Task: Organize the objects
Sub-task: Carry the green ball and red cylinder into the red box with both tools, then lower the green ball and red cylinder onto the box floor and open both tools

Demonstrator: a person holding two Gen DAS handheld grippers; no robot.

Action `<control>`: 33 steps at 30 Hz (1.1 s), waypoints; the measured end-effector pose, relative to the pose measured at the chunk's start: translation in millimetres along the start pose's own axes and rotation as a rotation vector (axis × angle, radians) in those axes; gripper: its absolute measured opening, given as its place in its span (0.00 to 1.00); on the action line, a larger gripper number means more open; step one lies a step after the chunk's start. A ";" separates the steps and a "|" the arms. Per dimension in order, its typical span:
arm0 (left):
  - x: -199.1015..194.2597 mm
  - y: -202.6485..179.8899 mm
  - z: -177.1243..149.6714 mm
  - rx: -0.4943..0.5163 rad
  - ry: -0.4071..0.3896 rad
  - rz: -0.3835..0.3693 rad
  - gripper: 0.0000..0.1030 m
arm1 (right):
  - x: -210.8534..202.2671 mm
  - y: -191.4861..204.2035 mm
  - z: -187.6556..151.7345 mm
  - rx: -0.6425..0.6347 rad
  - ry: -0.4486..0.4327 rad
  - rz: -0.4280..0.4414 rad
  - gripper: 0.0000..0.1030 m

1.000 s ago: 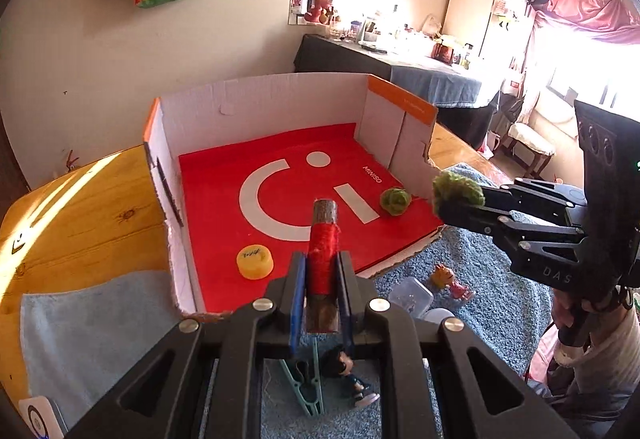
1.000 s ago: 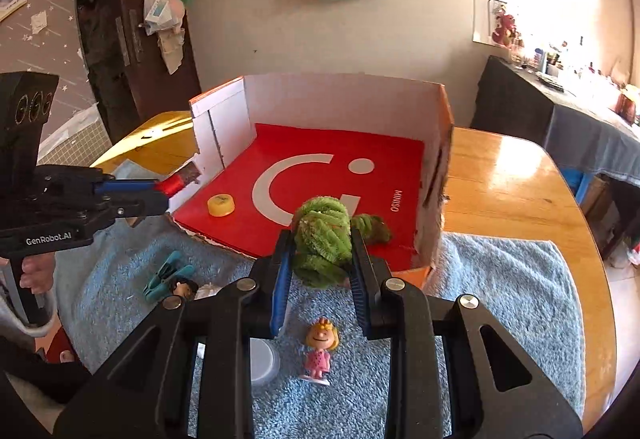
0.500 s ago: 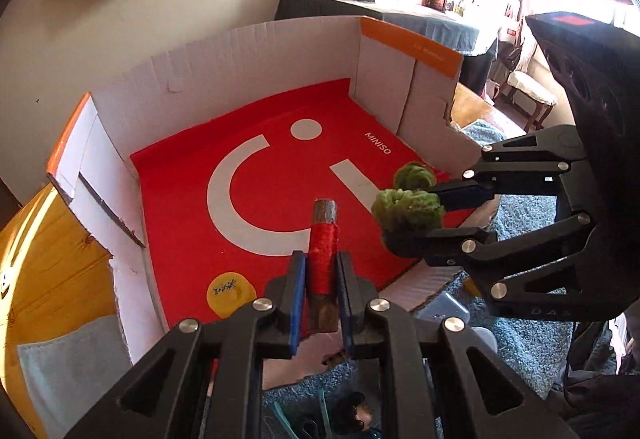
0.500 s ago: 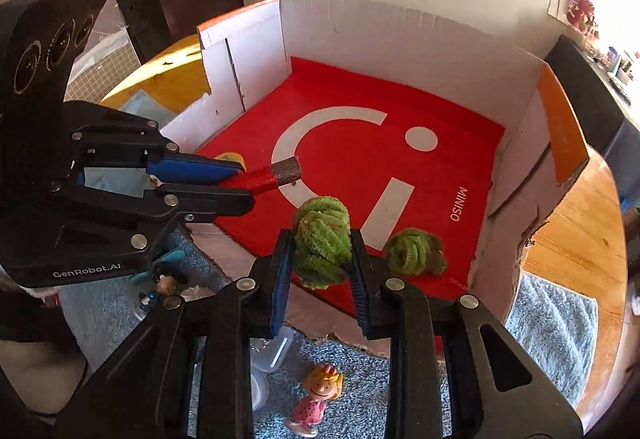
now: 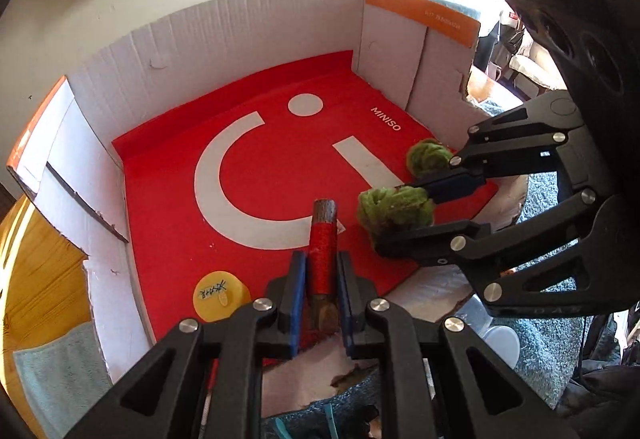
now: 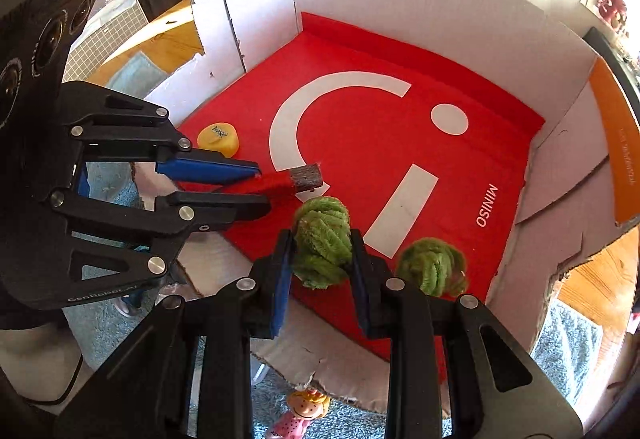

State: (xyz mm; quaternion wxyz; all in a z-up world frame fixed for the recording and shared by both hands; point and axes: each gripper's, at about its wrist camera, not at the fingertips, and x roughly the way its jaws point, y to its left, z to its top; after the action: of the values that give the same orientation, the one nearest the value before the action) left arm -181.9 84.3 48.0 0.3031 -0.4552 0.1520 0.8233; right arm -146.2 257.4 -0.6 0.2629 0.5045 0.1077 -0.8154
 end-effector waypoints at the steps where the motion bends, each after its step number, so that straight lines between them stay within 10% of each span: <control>1: 0.5 0.4 -0.6 -0.002 0.000 0.000 0.15 | 0.6 -0.4 0.6 -0.001 0.003 0.001 0.24; 33: 0.7 -0.3 -3.5 -0.002 -0.015 0.016 0.22 | 6.4 3.3 3.0 -0.020 0.035 -0.030 0.26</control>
State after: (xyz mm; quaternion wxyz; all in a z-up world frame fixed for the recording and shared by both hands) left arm -179.6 83.0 45.6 0.2969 -0.4482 0.1526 0.8292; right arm -149.0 251.3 -4.5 0.2538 0.5143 0.1280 -0.8091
